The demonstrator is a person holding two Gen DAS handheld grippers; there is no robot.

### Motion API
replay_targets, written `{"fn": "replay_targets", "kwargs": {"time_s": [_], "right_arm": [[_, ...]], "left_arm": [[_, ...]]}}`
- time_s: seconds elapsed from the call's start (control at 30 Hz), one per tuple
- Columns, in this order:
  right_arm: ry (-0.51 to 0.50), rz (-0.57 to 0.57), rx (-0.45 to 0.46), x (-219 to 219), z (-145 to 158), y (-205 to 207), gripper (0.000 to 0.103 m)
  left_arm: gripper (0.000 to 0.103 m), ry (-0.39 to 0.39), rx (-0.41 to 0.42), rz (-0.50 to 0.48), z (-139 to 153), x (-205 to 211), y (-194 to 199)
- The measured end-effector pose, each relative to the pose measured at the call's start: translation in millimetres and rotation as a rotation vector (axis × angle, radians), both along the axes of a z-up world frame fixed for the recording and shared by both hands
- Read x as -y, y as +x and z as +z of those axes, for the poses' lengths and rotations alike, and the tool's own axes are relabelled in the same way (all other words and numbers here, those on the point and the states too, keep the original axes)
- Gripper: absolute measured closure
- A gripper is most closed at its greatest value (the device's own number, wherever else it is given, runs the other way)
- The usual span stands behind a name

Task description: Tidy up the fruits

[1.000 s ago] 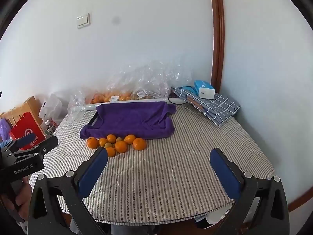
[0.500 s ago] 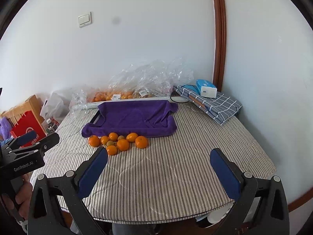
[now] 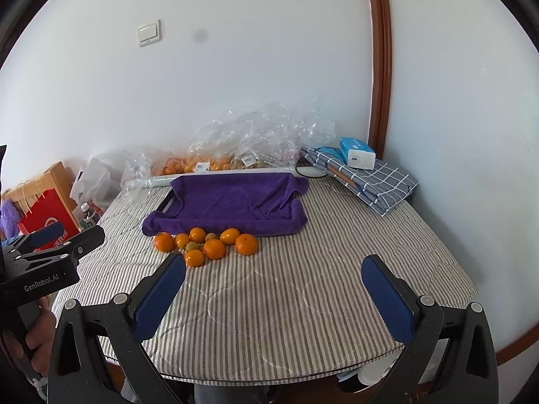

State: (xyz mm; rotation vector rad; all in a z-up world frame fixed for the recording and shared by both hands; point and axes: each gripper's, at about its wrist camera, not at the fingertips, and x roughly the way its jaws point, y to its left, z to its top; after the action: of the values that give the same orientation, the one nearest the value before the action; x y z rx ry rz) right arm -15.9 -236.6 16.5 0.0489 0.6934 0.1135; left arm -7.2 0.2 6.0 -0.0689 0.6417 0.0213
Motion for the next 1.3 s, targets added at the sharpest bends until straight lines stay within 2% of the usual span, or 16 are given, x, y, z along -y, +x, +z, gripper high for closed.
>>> {"fn": "replay_targets", "kwargs": {"time_s": [1.3], "right_arm": [[0.001, -0.001, 0.016, -2.7, 0.2, 1.0, 0.000]], "left_arm": [[0.000, 0.002, 0.004, -0.003, 0.6, -0.8, 3.5]]}}
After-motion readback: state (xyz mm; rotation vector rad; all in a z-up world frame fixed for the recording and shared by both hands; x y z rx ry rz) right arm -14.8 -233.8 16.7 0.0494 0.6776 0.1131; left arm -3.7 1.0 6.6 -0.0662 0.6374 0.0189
